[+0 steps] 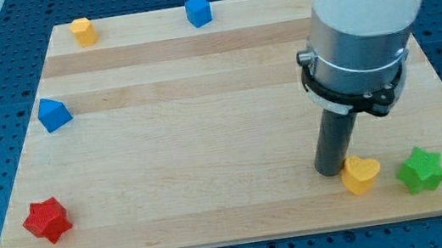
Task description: Push the yellow heart to the left of the green star
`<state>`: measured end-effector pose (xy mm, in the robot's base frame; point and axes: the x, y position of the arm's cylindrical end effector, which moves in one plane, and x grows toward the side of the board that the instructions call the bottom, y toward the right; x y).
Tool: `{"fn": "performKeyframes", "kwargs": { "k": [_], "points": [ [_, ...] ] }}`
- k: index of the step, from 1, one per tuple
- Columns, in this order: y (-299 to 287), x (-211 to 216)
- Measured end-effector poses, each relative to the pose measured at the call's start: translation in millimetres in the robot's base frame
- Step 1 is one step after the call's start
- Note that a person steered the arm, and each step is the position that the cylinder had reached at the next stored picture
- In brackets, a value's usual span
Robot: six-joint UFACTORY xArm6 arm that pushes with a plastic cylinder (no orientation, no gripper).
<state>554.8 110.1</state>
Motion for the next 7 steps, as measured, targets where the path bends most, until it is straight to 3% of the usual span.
{"fn": "performKeyframes", "kwargs": {
  "k": [3, 5, 7],
  "points": [
    [-40, 20],
    [3, 20],
    [-4, 13]
  ]
}}
